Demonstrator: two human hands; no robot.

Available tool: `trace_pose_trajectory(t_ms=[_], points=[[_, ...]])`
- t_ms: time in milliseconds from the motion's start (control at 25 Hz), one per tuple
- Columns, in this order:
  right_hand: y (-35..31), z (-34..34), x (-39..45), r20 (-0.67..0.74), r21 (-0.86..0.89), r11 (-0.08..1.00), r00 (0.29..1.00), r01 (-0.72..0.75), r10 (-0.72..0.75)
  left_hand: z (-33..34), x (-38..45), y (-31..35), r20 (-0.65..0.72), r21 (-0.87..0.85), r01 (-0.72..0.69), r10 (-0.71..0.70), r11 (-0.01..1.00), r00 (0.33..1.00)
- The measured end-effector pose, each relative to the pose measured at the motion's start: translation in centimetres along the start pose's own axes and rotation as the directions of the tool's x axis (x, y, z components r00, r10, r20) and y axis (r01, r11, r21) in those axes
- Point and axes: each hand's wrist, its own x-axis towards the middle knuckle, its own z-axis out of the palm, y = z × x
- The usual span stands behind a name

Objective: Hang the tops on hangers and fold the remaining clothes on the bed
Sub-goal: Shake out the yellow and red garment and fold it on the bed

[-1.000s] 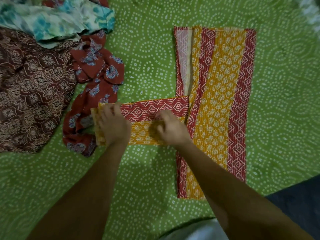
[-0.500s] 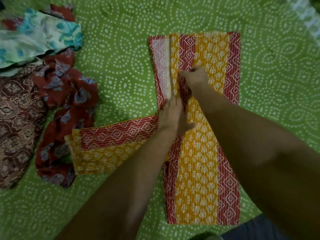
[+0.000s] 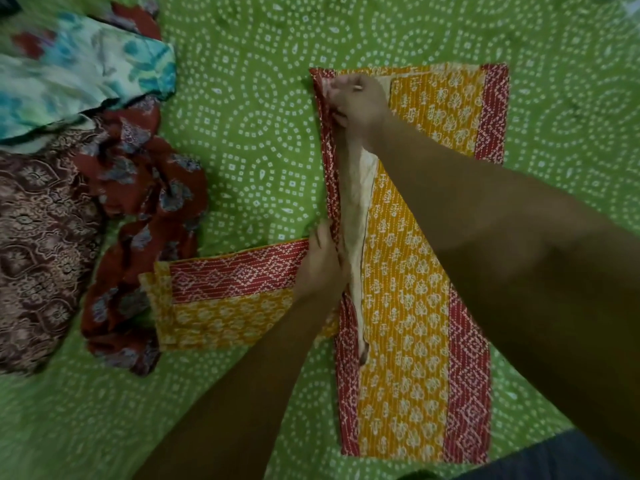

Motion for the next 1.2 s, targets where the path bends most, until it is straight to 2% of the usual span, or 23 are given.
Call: trace_pose_trajectory(t_ms=[40, 80, 160, 200, 320, 440, 480, 520, 560, 600, 640, 680, 720, 800, 840, 880, 920, 960, 1000, 1080, 1120, 1160, 1200], points=[[0.7, -0.4, -1.0, -0.074, -0.076, 0.994, 0.994, 0.079, -0.085, 0.0, -0.2, -0.2, -0.01, -0.021, 0.021, -0.021, 1.0, 1.0], [1.9, -0.9, -2.6, -0.15, -0.228, 0.961, 0.969, 0.159, -0.196, -0.1, -0.4, -0.4, -0.02, -0.014, 0.043, -0.043, 0.999, 0.999], [5.6, -2.3, -6.8, -0.186, -0.58, 0.78, 0.894, 0.235, -0.408, -0.1, -1.1, -0.7, -0.077, 0.076, 0.086, -0.08, 0.993, 0.994], [8.0, -3.0, -9.5, -0.149, -0.698, 0.683, 0.889, 0.216, -0.434, -0.2, -1.6, -1.0, -0.112, 0.101, 0.114, -0.102, 0.988, 0.988], [15.0, -4.5, -18.8, -0.017, -0.836, 0.535, 0.968, 0.125, -0.252, -0.4, -4.1, -2.7, -0.254, 0.106, 0.142, -0.112, 0.984, 0.961], [20.7, -5.5, -26.5, -0.041, -0.852, 0.522, 0.987, 0.046, -0.154, -0.2, -8.1, -5.0, -0.384, 0.075, 0.278, -0.229, 0.958, 0.894], [21.8, -5.5, -28.1, -0.074, -0.851, 0.525, 0.989, 0.003, -0.126, 0.1, -9.3, -5.9, -0.483, 0.045, 0.399, -0.33, 0.916, 0.811], [22.3, -5.3, -29.1, -0.089, -0.854, 0.519, 0.991, -0.026, -0.097, 0.0, -10.1, -6.7, -0.567, -0.053, 0.545, -0.474, 0.837, 0.673], [22.4, -4.8, -29.8, -0.07, -0.876, 0.482, 0.994, -0.023, -0.08, -0.5, -10.8, -7.5, -0.592, -0.232, 0.668, -0.647, 0.708, 0.48], [22.3, -4.1, -30.2, -0.008, -0.913, 0.407, 0.997, 0.026, -0.081, -1.3, -11.3, -7.9, -0.482, -0.458, 0.727, -0.83, 0.511, 0.28], [22.2, -3.3, -30.5, 0.092, -0.94, 0.32, 0.992, 0.113, -0.082, -2.0, -11.7, -8.5, -0.259, -0.652, 0.708, -0.957, 0.271, 0.128], [22.0, -2.2, -30.5, 0.21, -0.945, 0.24, 0.975, 0.222, -0.074, -2.7, -12.1, -9.0, -0.063, -0.771, 0.632, -0.997, 0.083, 0.055], [21.7, -1.2, -30.2, 0.318, -0.932, 0.168, 0.947, 0.322, -0.051, -3.1, -12.3, -9.6, 0.029, -0.827, 0.562, -0.998, 0.012, 0.064], [21.1, 0.5, -29.5, 0.466, -0.884, 0.046, 0.884, 0.465, 0.018, -3.2, -12.0, -10.8, 0.041, -0.883, 0.469, -0.988, 0.033, 0.148], [20.7, 1.1, -29.1, 0.51, -0.86, 0.025, 0.86, 0.509, 0.037, -3.1, -11.6, -11.2, 0.049, -0.908, 0.417, -0.981, 0.035, 0.188], [20.1, 1.5, -28.9, 0.536, -0.844, 0.043, 0.844, 0.535, 0.03, -3.3, -11.2, -11.3, 0.092, -0.938, 0.346, -0.97, -0.008, 0.227], [19.3, 1.7, -28.7, 0.544, -0.835, 0.101, 0.839, 0.542, -0.003, -3.4, -10.7, -11.5, 0.124, -0.944, 0.33, -0.95, -0.025, 0.285], [18.7, 1.8, -28.5, 0.524, -0.83, 0.192, 0.85, 0.524, -0.055, -3.6, -10.4, -11.5, 0.124, -0.933, 0.359, -0.929, 0.01, 0.348], [18.0, 1.8, -28.5, 0.467, -0.825, 0.307, 0.879, 0.474, -0.099, -3.8, -10.1, -11.1, 0.067, -0.916, 0.389, -0.921, 0.096, 0.385], [16.7, 1.4, -28.4, 0.255, -0.731, 0.621, 0.957, 0.283, -0.136, -4.3, -9.7, -9.6, -0.181, -0.916, 0.239, -0.865, 0.321, 0.468], [15.9, 0.8, -28.3, 0.138, -0.554, 0.817, 0.985, 0.16, -0.099, -4.4, -9.7, -8.0, -0.33, -0.886, 0.108, -0.778, 0.45, 0.535], [14.7, 0.1, -28.3, 0.056, -0.269, 0.963, 0.998, 0.038, -0.023, -4.5, -9.9, -5.6, -0.448, -0.811, 0.009, -0.631, 0.585, 0.633], [13.8, -1.3, -28.0, 0.028, 0.006, 0.998, 0.997, -0.066, 0.066, -4.1, -10.3, -3.4, -0.512, -0.686, -0.058, -0.425, 0.725, 0.746]])
